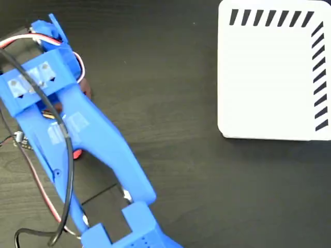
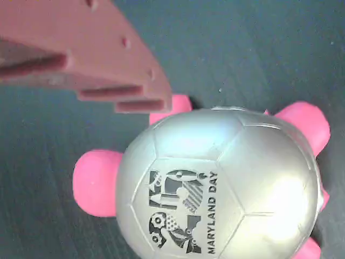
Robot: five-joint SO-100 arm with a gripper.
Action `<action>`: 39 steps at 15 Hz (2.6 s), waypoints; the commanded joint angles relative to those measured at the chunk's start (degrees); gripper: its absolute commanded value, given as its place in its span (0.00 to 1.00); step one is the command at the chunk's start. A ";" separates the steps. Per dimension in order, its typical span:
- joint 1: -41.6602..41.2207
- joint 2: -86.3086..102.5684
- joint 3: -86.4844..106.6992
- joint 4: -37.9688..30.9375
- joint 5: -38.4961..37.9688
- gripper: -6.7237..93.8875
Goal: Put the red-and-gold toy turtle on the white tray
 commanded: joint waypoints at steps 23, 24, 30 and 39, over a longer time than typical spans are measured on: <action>0.79 -2.55 15.03 -14.77 -0.62 0.69; 0.79 -2.55 15.47 -15.56 -0.70 0.69; 0.88 -3.08 16.00 -18.19 -0.53 0.52; 0.62 -2.46 14.59 -21.18 7.82 0.07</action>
